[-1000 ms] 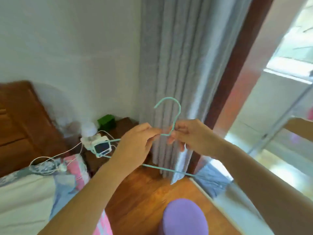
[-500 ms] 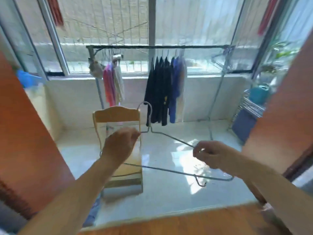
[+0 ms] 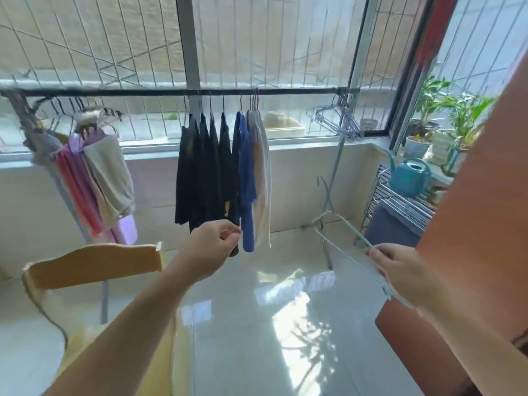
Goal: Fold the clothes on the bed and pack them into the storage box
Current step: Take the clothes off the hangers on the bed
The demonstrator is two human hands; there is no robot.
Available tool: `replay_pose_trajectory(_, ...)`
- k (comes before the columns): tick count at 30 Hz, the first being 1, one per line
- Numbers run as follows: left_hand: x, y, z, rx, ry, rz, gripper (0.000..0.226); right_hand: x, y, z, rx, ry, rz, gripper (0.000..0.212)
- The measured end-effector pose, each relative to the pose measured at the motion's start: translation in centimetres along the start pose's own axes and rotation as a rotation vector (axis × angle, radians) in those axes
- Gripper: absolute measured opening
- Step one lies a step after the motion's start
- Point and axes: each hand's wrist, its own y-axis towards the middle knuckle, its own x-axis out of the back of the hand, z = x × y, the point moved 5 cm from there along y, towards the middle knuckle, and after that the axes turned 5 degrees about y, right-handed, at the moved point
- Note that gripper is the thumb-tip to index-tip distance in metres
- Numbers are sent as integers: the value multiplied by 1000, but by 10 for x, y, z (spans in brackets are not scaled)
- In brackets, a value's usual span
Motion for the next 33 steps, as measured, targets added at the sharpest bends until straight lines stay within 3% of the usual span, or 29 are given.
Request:
replay_pose_trajectory(5,-10,126,-33,11,-12,89,19,6,125,16,6,27,-78,23)
replay_pose_trajectory(11,-48,247,-18,127,-82,61,16,-40,300,18,83,128,-58,25)
replay_pose_trajectory(16,-62,346,-9,265,-150,-78,16,-76,455,33,140,199,-23,18)
replay_pose_trajectory(20,-52,426,-18,358,-158,-206,20,-92,568,74,227,145,76,30)
replay_pose_trajectory(23,-41,456,-21,383,-106,-268,21,-103,626,96,232,188,133,22)
replay_pose_trajectory(26,-40,480,-21,413,-104,-313,22,-115,682,111,232,285,97,28)
replay_pose_trajectory(29,-40,497,-19,434,-125,-337,22,-125,726,123,217,213,-7,35)
replay_pose_trajectory(33,-44,510,-13,440,-164,-332,23,-147,756,123,228,97,12,34)
